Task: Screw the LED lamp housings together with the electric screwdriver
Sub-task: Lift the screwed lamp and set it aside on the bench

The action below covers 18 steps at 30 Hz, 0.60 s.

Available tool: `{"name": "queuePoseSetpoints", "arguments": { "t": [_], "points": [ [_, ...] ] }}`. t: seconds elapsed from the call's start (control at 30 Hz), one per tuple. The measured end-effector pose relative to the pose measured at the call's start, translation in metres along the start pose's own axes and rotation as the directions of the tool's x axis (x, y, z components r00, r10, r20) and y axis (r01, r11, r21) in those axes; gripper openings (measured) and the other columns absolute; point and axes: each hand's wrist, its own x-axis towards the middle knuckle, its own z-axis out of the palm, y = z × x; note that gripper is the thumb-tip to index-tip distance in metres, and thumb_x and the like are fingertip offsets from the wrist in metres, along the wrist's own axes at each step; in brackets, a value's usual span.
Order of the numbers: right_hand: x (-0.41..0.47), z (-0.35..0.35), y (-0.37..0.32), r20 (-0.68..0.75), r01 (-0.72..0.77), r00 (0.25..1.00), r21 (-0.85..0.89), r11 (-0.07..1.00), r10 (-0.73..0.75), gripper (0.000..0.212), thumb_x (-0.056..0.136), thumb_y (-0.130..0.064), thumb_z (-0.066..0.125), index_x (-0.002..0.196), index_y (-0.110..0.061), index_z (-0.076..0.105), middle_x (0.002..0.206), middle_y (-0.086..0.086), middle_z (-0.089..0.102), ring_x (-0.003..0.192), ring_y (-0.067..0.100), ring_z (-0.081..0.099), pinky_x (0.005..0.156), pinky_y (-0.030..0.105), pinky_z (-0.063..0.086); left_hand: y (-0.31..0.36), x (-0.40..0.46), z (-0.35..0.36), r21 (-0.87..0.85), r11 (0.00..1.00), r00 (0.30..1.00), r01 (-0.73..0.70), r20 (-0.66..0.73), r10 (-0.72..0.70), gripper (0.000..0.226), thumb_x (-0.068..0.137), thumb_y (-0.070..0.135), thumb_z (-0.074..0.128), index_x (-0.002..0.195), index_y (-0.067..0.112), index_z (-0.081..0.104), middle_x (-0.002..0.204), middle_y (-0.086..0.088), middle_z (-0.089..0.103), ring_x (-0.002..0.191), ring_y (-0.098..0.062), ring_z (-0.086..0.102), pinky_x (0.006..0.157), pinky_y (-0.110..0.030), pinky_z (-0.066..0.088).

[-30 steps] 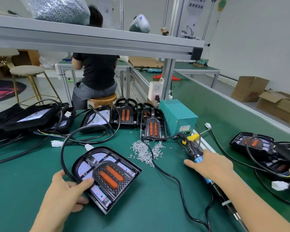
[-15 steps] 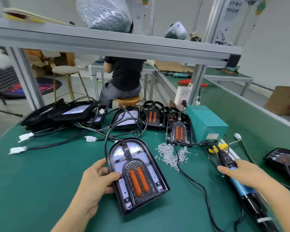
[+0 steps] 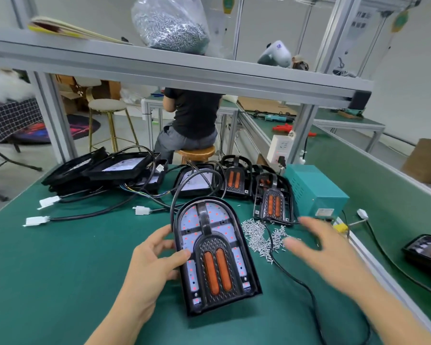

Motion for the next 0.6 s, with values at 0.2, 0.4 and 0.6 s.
{"name": "queuePoseSetpoints", "arguments": {
  "t": [0.2, 0.4, 0.6],
  "points": [
    [-0.009, 0.064, -0.050, 0.434, -0.235, 0.895, 0.656, 0.717, -0.104, 0.049, 0.074, -0.034, 0.083, 0.118, -0.024, 0.063, 0.111, -0.004, 0.073, 0.101, 0.011, 0.069, 0.079, 0.019, 0.054, 0.009, -0.006, 0.010, 0.017, 0.996, 0.995, -0.087, 0.045, 0.086, 0.048, 0.076, -0.006, 0.071, 0.111, 0.027, 0.064, 0.091, -0.008, 0.069, 0.061, -0.013, 0.066, 0.050, -0.021, 0.051],
    [0.008, 0.056, -0.053, 0.293, -0.083, 0.940, 0.693, 0.716, -0.174, 0.030, 0.073, -0.020, 0.079, 0.102, -0.020, 0.069, 0.093, 0.005, 0.073, 0.084, 0.014, 0.065, 0.077, 0.026, 0.055, 0.028, 0.007, 0.010, 0.072, 0.994, 0.988, -0.084, 0.134, 0.074, 0.027, 0.076, 0.037, 0.073, 0.098, 0.022, 0.068, 0.090, -0.003, 0.070, 0.076, -0.009, 0.062, 0.069, -0.031, 0.049],
    [0.024, 0.042, -0.064, 0.264, 0.077, 0.894, 0.705, 0.705, -0.362, 0.031, 0.076, -0.016, 0.074, 0.107, -0.022, 0.069, 0.107, 0.004, 0.072, 0.097, 0.015, 0.068, 0.084, 0.027, 0.051, 0.064, 0.028, 0.019, -0.090, 0.965, 0.927, -0.247, 0.269, 0.262, 0.048, 0.071, 0.029, 0.074, 0.117, 0.022, 0.061, 0.114, 0.005, 0.069, 0.109, -0.013, 0.063, 0.091, -0.028, 0.048]
  ]
}}
